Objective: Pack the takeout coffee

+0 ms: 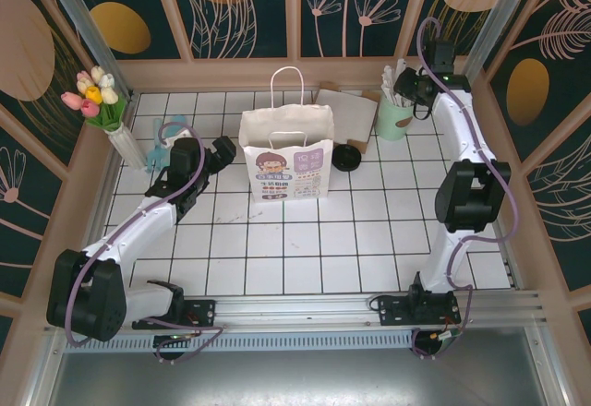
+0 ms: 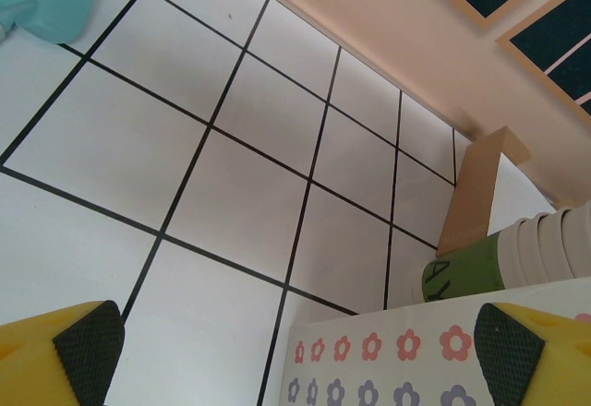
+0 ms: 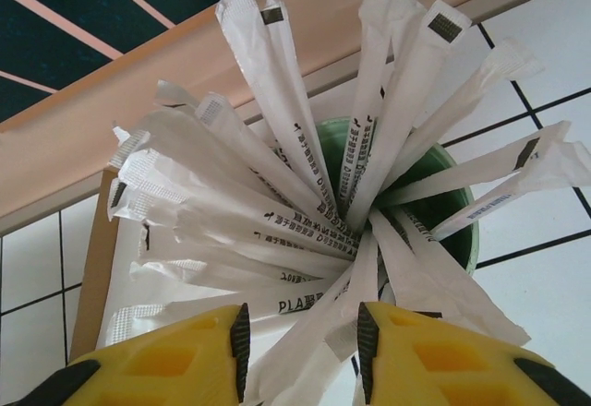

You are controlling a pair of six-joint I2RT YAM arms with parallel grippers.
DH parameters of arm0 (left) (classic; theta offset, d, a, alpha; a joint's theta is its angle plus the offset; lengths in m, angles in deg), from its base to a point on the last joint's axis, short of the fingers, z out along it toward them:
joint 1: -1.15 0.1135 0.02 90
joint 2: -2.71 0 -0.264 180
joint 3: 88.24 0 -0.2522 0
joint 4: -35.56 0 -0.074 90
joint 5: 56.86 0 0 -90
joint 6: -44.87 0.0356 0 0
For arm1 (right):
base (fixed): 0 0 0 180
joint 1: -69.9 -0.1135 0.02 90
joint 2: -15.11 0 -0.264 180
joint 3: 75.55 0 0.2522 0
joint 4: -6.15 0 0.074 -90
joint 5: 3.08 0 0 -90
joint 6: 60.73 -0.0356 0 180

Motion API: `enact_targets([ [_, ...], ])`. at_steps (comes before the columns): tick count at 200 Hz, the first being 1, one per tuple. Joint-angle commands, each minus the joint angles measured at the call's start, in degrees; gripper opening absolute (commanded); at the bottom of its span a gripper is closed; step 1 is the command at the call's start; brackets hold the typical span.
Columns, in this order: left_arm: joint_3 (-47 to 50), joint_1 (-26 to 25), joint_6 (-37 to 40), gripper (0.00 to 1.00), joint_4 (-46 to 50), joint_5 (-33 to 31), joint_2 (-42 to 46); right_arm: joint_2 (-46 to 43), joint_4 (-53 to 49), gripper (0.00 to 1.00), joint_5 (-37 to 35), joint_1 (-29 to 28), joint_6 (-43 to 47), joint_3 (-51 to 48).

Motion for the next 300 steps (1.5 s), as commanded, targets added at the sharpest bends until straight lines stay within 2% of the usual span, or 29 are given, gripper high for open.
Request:
enact_targets([
  [1, -1.3, 0.1, 1.0, 0.99, -1.4, 0.2, -0.5, 1.2, -1.9, 0.39, -3.1, -0.8, -0.2, 2.3],
  [39, -1.1, 0.1, 0.8, 0.99, -1.4, 0.1, -0.6, 1.7, -2.9, 0.43, -7.9, -1.4, 0.8, 2.8],
  [100, -1.3, 0.1, 0.5, 0.99, -2.1, 0.9, -1.4, -0.2, -4.4, 0.47, -10.6, -2.6, 1.4, 4.1],
  [163, -1.1, 0.2, 0.5, 0.99, -2.0, 0.9, -1.2, 2.6, -5.0, 0.48, -12.3, -2.2, 1.0, 4.4],
  [239, -1.1, 0.2, 0.5, 0.99, -2.0, 1.1, -1.6, 4.1, -5.8, 0.39, -12.6, -2.0, 2.6, 6.2],
  [300, -0.9, 0.1, 0.3, 0.99, -2.0, 1.1, -1.6, 3.7, -7.6, 0.38, -13.6, -1.8, 3.6, 8.6],
])
